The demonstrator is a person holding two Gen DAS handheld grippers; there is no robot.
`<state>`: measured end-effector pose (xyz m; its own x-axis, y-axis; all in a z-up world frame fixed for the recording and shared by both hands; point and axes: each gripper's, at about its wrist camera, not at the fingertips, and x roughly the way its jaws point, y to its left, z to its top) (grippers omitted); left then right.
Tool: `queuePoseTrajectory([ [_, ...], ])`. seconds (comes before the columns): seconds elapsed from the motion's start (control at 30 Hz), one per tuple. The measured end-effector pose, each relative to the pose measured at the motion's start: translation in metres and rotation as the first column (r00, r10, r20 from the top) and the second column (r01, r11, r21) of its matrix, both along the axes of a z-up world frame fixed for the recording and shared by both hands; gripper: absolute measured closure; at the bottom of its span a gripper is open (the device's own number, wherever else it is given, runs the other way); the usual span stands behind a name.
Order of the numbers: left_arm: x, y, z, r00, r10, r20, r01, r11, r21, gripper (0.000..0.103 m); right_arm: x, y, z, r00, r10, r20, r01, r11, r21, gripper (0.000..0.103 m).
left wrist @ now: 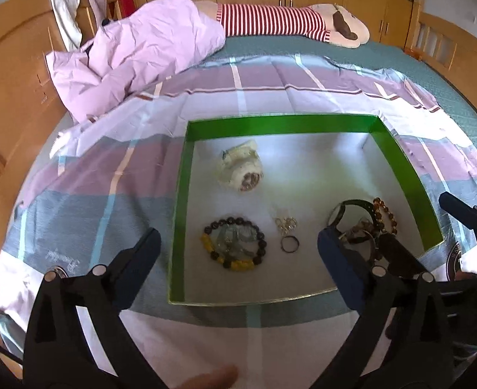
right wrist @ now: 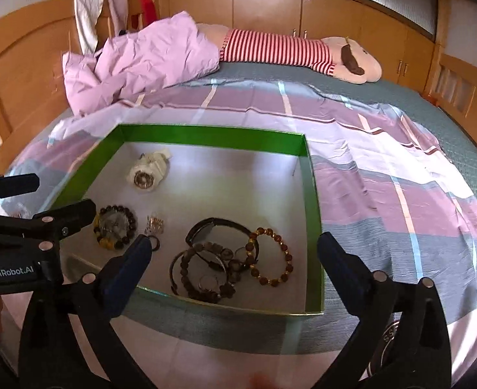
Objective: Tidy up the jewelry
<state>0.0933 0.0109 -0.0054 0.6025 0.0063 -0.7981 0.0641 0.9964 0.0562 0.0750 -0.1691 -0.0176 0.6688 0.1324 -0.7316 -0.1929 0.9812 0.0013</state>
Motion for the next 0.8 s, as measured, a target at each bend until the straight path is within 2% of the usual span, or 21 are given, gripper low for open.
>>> queuePoseTrajectory([
  [0.8,-0.0003,-0.0076,-0.0065,1.000,-0.006,-0.022,0.006,1.000,0.008,0.004,-0.0030,0.0021,-0.0048,1.000,-0.005,-0.007,0.005,1.000,-0.010,0.003],
])
